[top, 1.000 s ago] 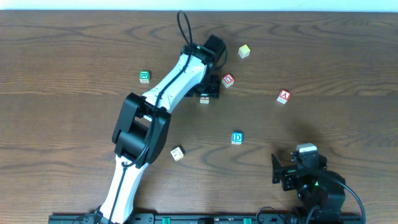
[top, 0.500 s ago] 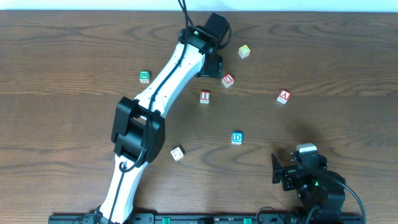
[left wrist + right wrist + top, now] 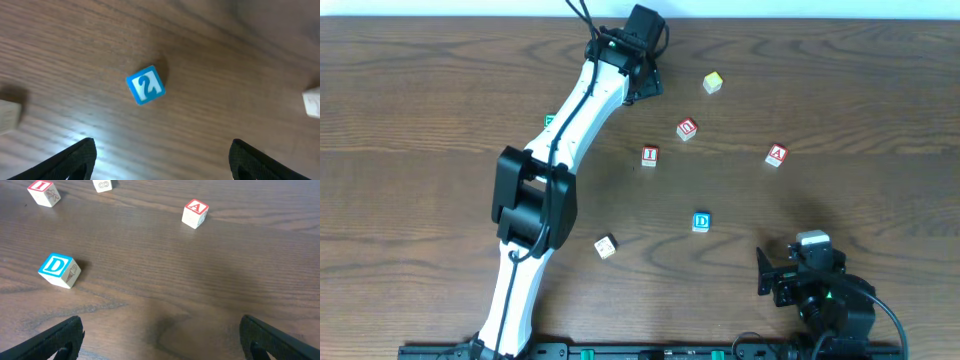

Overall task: Spell out Ai2
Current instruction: 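Move the left gripper to the blue 2 block and grasp it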

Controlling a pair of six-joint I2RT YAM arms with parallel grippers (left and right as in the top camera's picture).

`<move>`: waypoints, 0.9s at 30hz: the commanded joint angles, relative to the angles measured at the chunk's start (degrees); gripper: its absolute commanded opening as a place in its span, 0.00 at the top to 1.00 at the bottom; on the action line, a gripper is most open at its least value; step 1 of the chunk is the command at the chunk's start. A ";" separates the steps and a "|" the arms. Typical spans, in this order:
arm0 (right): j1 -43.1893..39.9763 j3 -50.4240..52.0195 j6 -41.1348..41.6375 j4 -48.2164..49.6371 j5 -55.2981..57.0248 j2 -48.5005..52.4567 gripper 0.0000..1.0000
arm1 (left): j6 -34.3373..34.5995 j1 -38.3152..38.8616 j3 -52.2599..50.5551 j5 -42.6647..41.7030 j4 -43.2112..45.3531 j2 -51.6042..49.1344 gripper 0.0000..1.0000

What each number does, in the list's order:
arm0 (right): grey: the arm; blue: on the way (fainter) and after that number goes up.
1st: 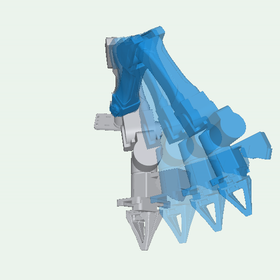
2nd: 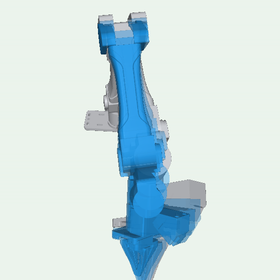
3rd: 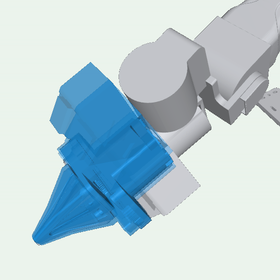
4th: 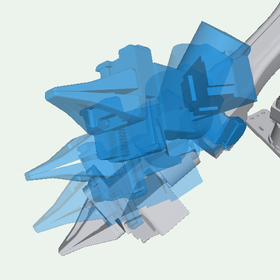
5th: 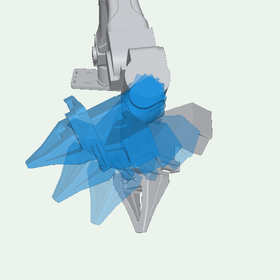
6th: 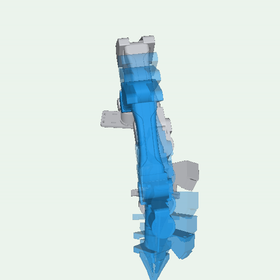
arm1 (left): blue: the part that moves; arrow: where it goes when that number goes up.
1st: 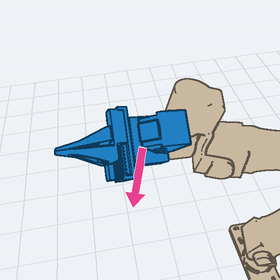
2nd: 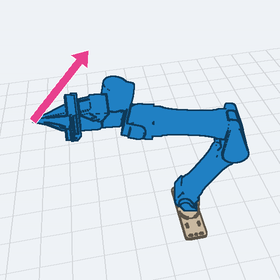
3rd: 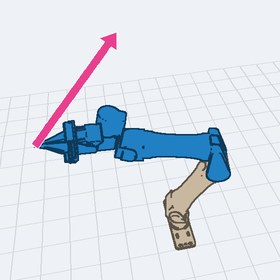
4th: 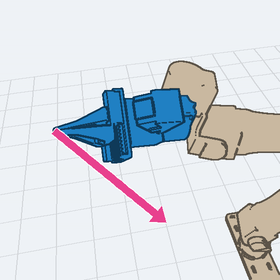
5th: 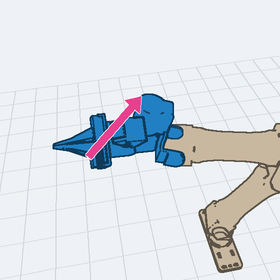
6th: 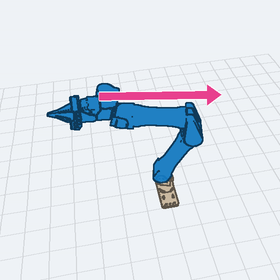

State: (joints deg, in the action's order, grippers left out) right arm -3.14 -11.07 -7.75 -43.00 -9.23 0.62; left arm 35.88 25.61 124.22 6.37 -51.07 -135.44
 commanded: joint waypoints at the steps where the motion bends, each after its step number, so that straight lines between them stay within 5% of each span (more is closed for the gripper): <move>1: 0.66 0.31 0.85 -0.09 -0.44 -0.31 0.01 | 5.99 -0.35 0.76 -0.24 0.92 -3.76 0.15; 9: 0.66 0.31 0.85 -0.09 -0.44 -0.31 0.01 | 15.58 -1.66 0.76 0.20 4.09 -7.21 0.15; 27: 0.66 0.31 0.85 -0.09 -0.44 -0.31 0.01 | 25.14 -2.49 0.76 2.16 8.22 -7.72 0.25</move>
State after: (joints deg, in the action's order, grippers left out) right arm -3.14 -11.07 -7.75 -43.00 -9.23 0.62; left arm 58.37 23.29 124.22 6.52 -42.59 -142.12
